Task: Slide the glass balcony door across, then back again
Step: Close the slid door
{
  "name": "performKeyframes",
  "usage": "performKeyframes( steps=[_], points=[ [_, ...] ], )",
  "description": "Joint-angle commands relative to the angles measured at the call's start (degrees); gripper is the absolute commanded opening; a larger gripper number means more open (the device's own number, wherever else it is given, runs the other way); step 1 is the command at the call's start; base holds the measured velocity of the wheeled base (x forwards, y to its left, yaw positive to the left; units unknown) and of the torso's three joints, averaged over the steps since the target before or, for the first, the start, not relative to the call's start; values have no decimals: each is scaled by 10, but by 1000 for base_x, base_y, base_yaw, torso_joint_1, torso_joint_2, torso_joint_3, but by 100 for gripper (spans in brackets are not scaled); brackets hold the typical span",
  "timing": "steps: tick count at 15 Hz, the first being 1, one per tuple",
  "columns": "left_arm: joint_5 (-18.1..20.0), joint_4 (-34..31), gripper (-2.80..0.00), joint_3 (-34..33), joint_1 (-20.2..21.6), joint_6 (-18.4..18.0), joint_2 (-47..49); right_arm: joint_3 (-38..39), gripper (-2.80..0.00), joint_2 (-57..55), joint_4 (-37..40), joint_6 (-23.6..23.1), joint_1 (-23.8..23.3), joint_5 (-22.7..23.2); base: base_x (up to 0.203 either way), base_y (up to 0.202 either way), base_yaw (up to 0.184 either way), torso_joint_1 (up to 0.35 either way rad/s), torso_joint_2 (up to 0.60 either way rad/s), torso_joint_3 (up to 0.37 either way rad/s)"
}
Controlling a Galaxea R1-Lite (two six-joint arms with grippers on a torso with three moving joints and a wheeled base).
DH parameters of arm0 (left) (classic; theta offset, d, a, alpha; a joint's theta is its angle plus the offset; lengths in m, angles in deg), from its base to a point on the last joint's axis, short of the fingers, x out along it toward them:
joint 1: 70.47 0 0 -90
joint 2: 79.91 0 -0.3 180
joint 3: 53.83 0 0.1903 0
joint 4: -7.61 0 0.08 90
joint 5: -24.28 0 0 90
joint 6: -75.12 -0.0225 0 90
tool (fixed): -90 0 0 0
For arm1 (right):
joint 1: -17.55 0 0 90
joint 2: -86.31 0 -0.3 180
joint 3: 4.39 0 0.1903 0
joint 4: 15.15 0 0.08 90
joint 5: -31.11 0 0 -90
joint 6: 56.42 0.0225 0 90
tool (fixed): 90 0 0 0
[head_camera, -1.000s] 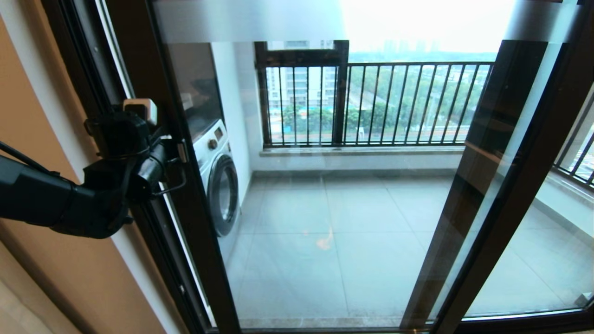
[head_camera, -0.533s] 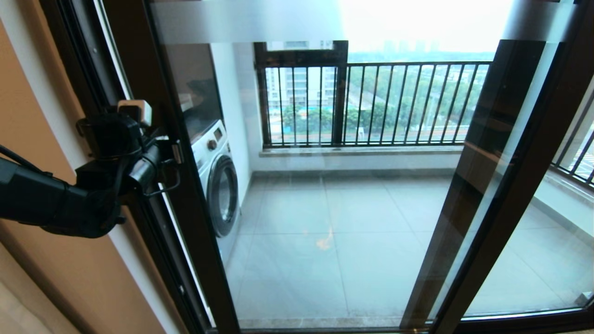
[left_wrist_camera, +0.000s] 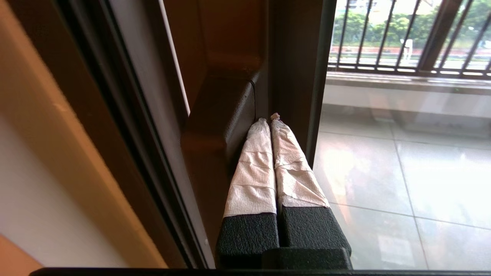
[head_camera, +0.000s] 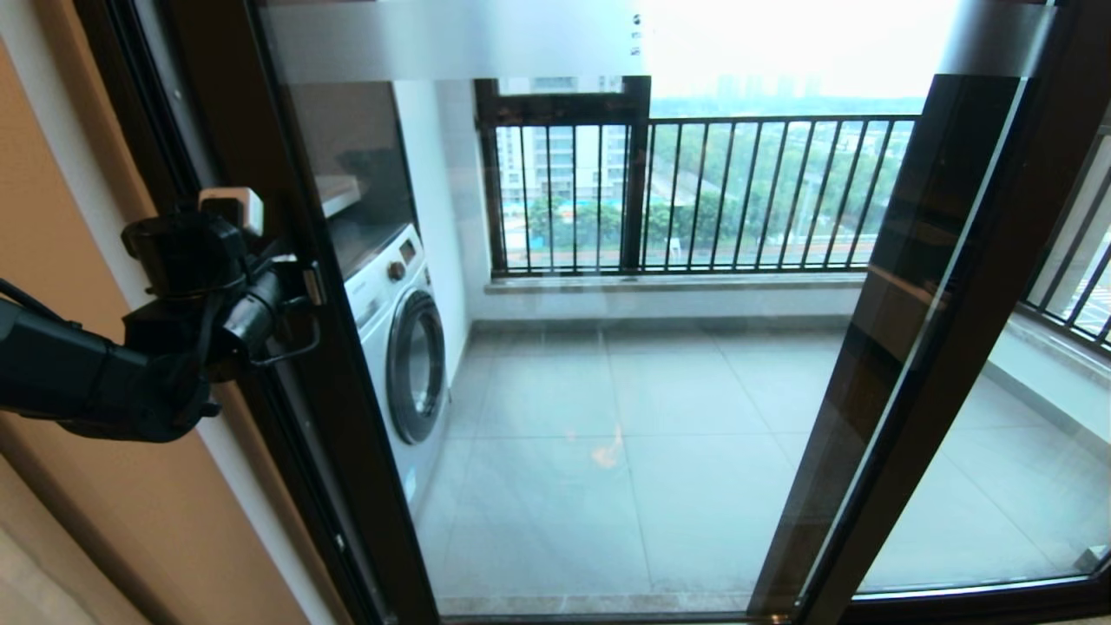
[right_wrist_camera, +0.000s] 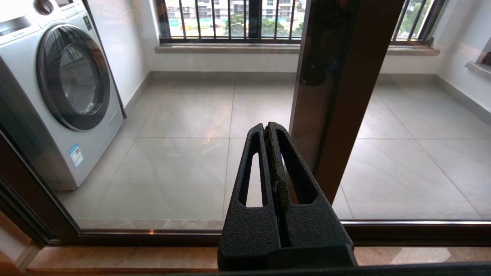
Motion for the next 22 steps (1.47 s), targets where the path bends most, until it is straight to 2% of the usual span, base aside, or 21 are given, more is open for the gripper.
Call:
performKeyframes(
  steps=[1,22],
  points=[
    [4,2,-280,0,6,0,2,5,-280,-1,0,0,0,0,0,0,0,0,0,0],
    [60,2,-280,31,115,-1,37,5,-280,-1,0,0,0,0,0,0,0,0,0,0]
  ],
)
